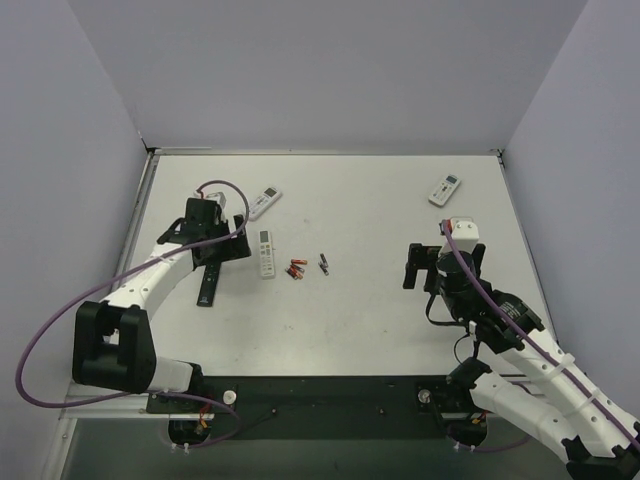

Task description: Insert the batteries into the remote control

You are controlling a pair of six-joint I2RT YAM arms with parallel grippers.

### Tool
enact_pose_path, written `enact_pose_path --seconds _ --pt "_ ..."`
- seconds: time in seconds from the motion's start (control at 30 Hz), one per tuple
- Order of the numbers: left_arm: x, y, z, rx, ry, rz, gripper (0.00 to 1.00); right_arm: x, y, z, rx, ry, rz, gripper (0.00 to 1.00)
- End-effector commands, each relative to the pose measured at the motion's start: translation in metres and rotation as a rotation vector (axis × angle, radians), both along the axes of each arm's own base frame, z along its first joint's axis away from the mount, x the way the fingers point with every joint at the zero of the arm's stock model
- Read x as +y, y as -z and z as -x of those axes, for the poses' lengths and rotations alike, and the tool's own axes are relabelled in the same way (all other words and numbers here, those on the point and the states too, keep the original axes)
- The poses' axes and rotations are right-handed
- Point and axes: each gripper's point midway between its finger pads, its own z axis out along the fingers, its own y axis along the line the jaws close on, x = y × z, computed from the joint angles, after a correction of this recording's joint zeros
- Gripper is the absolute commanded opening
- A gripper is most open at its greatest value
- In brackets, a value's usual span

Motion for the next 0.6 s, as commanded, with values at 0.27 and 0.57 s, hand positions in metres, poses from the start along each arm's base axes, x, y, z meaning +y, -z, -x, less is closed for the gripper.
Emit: enact_pose_path --seconds 0.27,0.57 --pt "-0.034 -0.01 -0.034 -0.04 -0.114 0.232 0.97 -0.004 -0.013 -0.006 -0.012 0.01 -0.009 0.92" --pt "-0.057 0.004 -0.055 -0.005 -0.088 0.064 0.97 -0.011 0.008 -0.004 0.054 0.056 0.004 0.9"
